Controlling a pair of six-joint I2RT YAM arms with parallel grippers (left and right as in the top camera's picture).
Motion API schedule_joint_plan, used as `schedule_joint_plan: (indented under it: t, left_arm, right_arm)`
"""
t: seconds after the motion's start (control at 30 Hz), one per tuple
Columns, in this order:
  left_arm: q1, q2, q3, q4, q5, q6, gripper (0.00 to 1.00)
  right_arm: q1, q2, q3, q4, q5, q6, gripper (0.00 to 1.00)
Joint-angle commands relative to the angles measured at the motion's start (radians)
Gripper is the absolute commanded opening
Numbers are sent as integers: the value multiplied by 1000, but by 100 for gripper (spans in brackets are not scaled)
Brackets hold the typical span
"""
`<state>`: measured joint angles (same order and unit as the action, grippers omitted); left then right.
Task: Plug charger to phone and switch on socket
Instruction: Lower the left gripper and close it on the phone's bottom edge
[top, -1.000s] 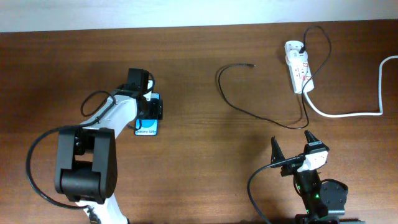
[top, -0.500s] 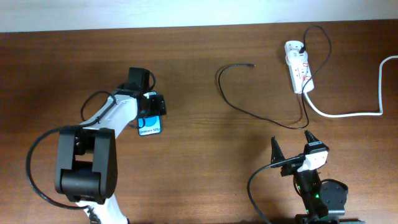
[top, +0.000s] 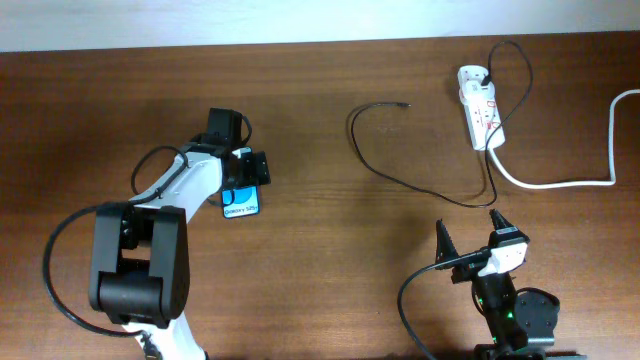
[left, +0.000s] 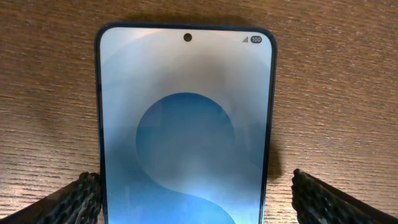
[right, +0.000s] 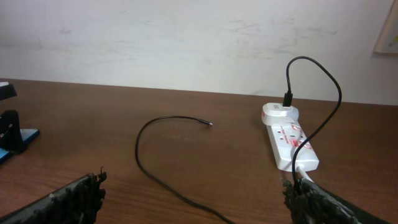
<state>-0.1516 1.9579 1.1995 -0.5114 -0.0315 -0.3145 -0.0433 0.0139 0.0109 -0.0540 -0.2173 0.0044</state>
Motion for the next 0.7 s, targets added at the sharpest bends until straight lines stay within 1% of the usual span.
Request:
schedule_joint_plan:
  t: [0.0, 0.03, 0.17, 0.67]
  left_arm:
    - [3, 92, -87, -29, 29, -25, 99]
    - [3, 92, -103, -16, 8, -25, 99]
    - [3, 92, -138, 21, 9, -25, 99]
    - [3, 92, -139, 31, 8, -25, 99]
  right_arm:
    - [-5, -7, -5, -6, 9, 12, 98]
    - [-5, -7, -5, -6, 9, 12, 98]
    - [-5, -7, -5, -6, 9, 12, 98]
    - [-5, -7, -5, -6, 9, 12, 98]
